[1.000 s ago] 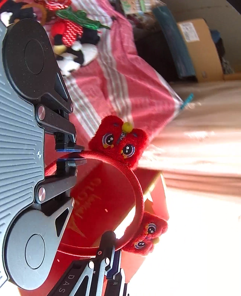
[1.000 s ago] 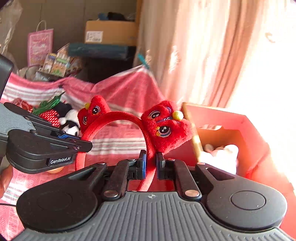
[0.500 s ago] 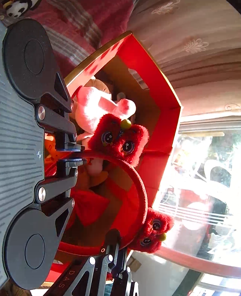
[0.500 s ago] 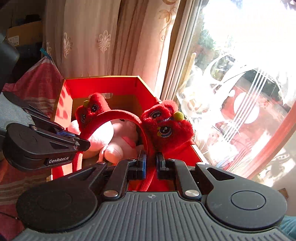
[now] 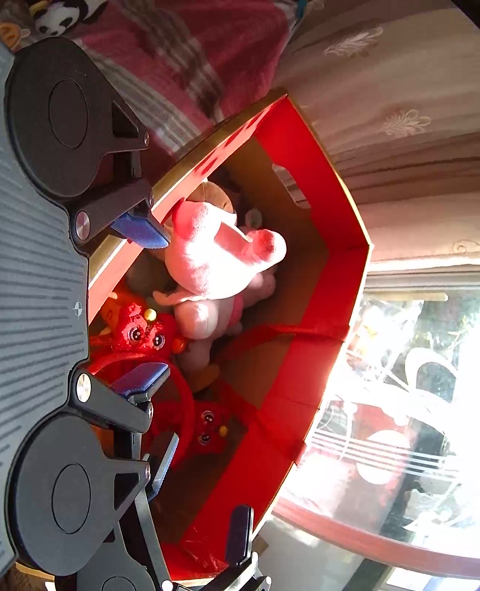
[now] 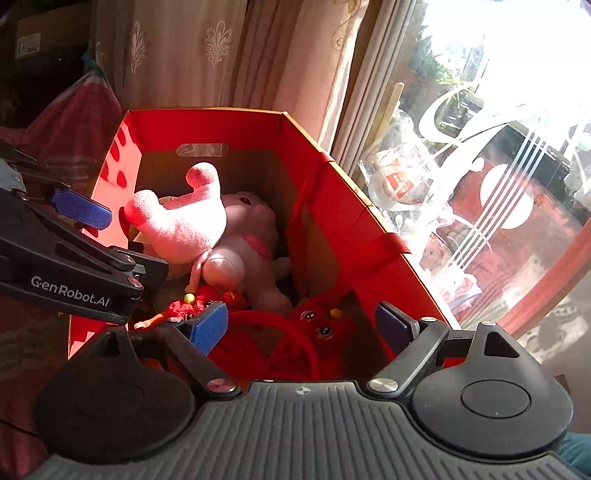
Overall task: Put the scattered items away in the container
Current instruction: 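Lift the red headband and carry it into the red box, then open the right gripper to drop the headband in the box, then move the right tool back toward the beige round container, then close the right gripper on the rim of the beige container, then lift the beige container, tilting it on its edge, then carry the beige container over the red box and lower it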
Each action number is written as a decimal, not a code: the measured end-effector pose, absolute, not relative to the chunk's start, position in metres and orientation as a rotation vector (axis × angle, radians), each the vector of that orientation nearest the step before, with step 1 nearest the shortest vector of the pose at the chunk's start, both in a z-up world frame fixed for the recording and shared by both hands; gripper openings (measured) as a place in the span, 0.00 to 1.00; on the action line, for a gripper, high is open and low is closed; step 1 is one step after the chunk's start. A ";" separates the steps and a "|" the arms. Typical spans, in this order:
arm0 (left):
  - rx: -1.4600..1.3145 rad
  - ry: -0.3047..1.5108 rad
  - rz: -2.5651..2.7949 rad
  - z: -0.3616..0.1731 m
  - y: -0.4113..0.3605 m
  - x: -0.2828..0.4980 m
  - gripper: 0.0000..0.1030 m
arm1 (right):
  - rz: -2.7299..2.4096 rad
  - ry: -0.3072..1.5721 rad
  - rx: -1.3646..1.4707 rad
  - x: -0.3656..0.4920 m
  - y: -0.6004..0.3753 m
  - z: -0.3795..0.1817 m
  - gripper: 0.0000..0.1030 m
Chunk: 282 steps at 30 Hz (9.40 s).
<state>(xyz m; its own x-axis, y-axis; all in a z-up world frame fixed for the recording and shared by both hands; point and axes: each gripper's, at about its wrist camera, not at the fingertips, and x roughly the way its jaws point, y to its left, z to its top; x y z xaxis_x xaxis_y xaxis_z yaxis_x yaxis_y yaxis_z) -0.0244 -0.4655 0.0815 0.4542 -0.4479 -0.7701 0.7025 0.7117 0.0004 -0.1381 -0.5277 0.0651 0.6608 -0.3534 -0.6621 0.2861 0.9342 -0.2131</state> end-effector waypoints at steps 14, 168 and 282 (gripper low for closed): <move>0.222 0.809 -0.683 0.114 -0.405 -0.039 0.81 | -0.333 0.708 -0.178 -0.139 -0.475 0.100 0.91; -0.054 1.183 -0.162 -0.063 -0.017 0.025 0.37 | 0.612 1.199 0.057 0.089 -0.164 -0.071 0.37; -0.069 1.037 -0.316 -0.014 -0.062 -0.045 0.05 | 0.365 0.975 -0.075 -0.046 -0.189 0.003 0.46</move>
